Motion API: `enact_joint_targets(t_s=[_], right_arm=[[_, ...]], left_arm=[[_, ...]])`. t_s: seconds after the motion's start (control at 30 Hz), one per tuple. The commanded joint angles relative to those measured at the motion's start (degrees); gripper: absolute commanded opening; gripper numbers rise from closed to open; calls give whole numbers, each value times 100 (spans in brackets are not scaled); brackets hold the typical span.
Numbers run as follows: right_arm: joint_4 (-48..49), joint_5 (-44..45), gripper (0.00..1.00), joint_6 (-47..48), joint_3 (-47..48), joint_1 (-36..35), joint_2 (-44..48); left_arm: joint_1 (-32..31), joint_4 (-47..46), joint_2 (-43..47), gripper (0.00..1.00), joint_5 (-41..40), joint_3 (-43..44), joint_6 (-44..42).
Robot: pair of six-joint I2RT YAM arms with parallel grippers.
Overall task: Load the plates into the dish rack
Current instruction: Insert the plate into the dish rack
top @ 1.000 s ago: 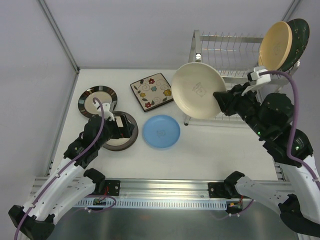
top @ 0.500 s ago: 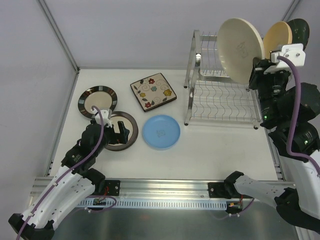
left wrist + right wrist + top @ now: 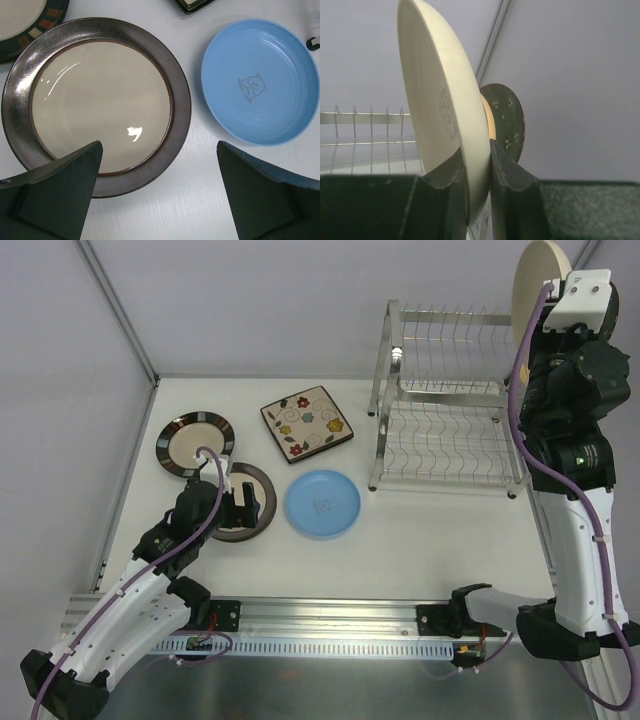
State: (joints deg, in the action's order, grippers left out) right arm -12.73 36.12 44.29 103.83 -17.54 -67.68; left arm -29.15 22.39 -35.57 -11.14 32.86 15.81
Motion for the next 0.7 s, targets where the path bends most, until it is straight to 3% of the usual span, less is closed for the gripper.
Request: enact_joint_targets(t_s=[0.0, 0.33, 0.67], right_arm=[[114, -351, 1, -411, 330, 399, -104], [-19, -782, 1, -922, 278, 1340, -632], [192, -975, 1, -1001, -179, 1710, -870]], left_arm=[[58, -68, 59, 99, -170, 80, -122], [49, -51, 59, 99, -152, 89, -122], [49, -51, 15, 99, -99, 98, -114]])
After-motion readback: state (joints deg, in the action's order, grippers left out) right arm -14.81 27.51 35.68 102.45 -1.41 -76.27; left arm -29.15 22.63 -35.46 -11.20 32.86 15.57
